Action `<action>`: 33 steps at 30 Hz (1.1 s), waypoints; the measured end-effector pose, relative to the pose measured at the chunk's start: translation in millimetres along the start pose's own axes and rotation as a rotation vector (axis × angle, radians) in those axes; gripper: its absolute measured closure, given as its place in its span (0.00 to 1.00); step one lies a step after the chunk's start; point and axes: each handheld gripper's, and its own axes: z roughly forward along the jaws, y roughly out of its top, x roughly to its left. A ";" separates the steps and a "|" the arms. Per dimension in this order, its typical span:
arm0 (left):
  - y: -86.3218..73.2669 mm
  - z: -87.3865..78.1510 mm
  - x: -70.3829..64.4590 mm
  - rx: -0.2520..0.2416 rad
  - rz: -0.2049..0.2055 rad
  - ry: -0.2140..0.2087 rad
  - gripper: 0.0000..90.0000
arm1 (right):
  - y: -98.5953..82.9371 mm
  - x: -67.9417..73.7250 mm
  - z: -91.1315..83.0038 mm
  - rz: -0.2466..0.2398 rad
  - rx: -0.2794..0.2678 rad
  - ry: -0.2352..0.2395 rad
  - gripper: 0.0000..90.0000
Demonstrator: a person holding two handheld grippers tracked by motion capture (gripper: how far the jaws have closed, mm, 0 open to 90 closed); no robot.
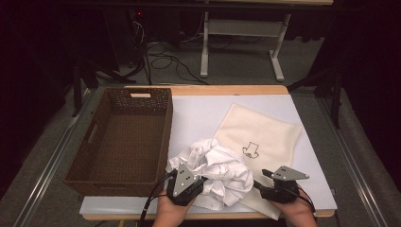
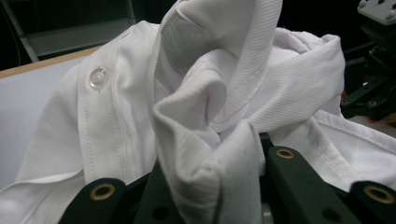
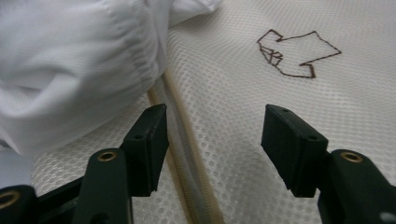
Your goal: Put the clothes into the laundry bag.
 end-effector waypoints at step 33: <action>11.4 -11.4 13.6 -0.103 -0.076 0.064 0.86 | 37.0 4.6 21.2 -0.021 -0.018 0.022 0.98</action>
